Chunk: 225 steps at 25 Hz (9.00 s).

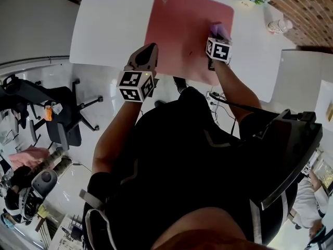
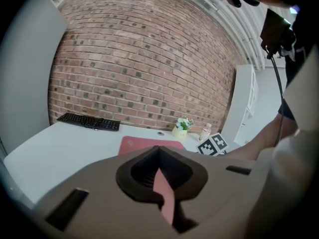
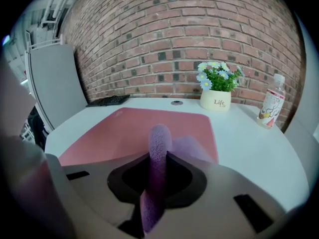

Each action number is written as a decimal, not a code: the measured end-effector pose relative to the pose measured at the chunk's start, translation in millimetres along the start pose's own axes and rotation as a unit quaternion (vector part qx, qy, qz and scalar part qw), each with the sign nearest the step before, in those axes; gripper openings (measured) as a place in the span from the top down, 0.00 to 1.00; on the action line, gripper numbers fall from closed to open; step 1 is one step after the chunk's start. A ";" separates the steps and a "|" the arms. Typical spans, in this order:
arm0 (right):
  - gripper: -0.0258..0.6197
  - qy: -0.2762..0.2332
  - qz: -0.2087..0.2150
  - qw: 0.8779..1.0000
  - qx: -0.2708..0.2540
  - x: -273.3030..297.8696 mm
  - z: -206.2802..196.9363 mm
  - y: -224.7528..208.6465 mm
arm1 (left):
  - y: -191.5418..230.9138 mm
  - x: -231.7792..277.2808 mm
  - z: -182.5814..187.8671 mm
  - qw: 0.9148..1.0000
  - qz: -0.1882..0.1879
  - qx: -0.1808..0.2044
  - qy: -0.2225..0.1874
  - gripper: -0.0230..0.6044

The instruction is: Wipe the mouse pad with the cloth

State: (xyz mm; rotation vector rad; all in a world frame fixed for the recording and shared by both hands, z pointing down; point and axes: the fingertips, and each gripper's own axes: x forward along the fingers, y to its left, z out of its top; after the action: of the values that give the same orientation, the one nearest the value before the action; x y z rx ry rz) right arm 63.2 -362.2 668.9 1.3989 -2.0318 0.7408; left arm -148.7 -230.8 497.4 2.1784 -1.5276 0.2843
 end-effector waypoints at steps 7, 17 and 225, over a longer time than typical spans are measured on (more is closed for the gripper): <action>0.87 0.006 0.017 1.000 -0.014 9.0 8.0 28.1 | 16.9 -11.0 1.9 1.000 0.030 -0.006 -0.007 0.96; 0.87 0.019 0.062 0.997 -0.037 25.1 18.3 78.8 | 28.0 -28.0 11.1 0.998 0.058 -0.026 -0.025 0.96; 0.87 -0.332 0.137 0.928 -0.095 -336.2 127.5 176.7 | -16.5 -199.7 92.8 0.975 0.052 0.105 -0.188 0.96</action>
State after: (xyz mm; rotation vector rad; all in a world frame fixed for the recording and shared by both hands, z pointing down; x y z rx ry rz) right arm -20.0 -185.3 319.2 1.3833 -2.7725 0.1524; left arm -214.2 -104.6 328.4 2.4240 -1.8944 0.0690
